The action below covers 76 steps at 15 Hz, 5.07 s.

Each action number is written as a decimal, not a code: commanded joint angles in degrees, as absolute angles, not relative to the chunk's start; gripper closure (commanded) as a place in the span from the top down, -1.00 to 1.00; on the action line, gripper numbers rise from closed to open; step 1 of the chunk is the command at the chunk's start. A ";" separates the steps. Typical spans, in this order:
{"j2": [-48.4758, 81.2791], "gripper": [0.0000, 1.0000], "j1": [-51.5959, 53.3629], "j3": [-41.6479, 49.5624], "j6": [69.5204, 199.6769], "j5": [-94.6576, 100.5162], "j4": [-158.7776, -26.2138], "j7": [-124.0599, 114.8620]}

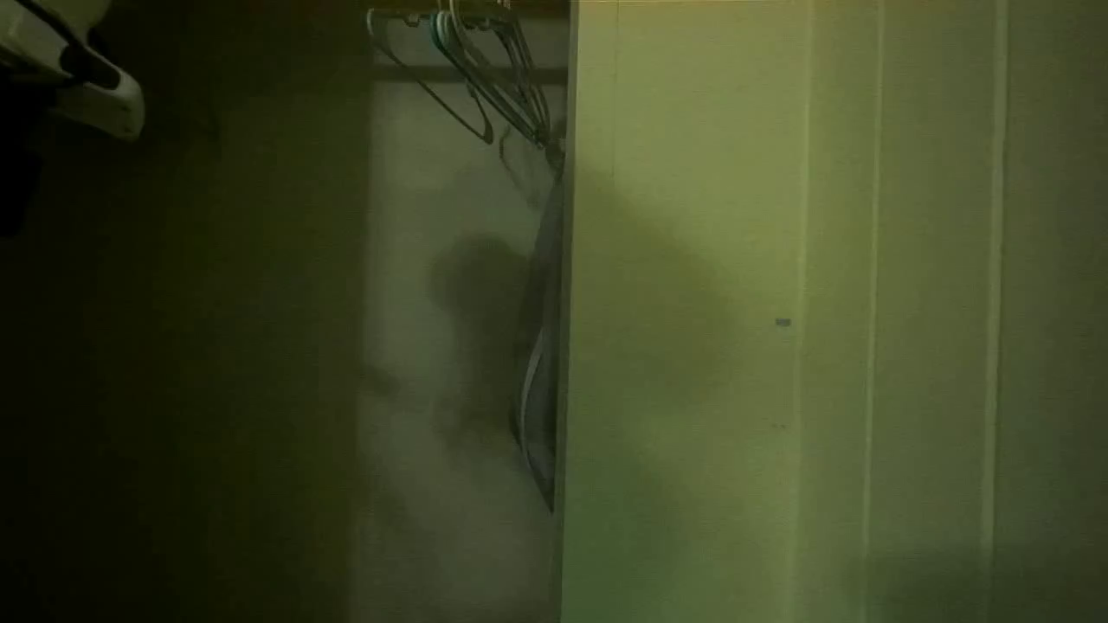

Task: Move the clothing hanger to the left

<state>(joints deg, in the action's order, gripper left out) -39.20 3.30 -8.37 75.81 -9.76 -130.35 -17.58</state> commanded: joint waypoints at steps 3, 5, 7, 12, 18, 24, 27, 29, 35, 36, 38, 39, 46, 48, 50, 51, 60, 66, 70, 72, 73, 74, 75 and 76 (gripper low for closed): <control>-39.21 1.00 2.41 -8.96 75.62 -10.01 -130.20 -17.15; -39.21 1.00 2.41 -8.96 75.62 -10.01 -130.20 -17.15; -38.97 1.00 1.95 -8.73 75.59 -10.40 -129.43 -17.93; -40.43 1.00 -0.51 -7.04 81.72 -11.18 -125.11 -19.13; -39.33 1.00 -3.43 -6.13 91.41 -6.65 -113.91 -18.69; -39.16 1.00 -6.97 -6.14 99.12 0.92 -102.81 -19.60; -38.42 1.00 -9.19 -6.31 104.56 3.13 -98.91 -22.06; -39.64 1.00 -8.02 -5.66 104.23 1.99 -100.96 -21.06; -38.99 1.00 -9.09 -5.89 106.22 2.29 -100.01 -23.11; -38.34 1.00 -9.68 -5.78 108.64 2.77 -99.79 -23.64; -36.59 1.00 -10.57 -5.63 114.92 3.62 -98.79 -23.99; -35.59 1.00 -11.10 -5.60 119.74 4.44 -98.59 -23.80; -27.21 1.00 -19.03 -5.24 142.82 15.44 -94.26 -23.96; -26.85 1.00 -22.12 -5.41 144.34 19.59 -93.81 -24.33; -26.76 1.00 -24.60 -5.70 144.09 23.51 -93.73 -24.48; -27.21 1.00 -26.28 -6.57 139.75 25.88 -93.29 -25.04; -26.90 1.00 -20.56 -3.35 139.19 22.14 -94.84 -20.48; -25.24 0.95 -17.09 -1.17 139.66 22.20 -95.07 -18.15; -24.13 0.21 -16.37 -0.26 139.66 22.28 -94.88 -16.92; -23.71 0.00 -15.97 0.14 139.43 22.04 -94.81 -16.16; -23.52 -0.01 -15.77 0.35 139.40 22.03 -94.83 -15.78; -23.39 -0.06 -15.52 0.54 139.17 21.88 -94.82 -15.50; -23.27 -0.05 -15.28 0.74 138.94 21.70 -94.82 -15.16; -23.13 0.03 -15.08 0.91 138.92 21.59 -94.84 -14.98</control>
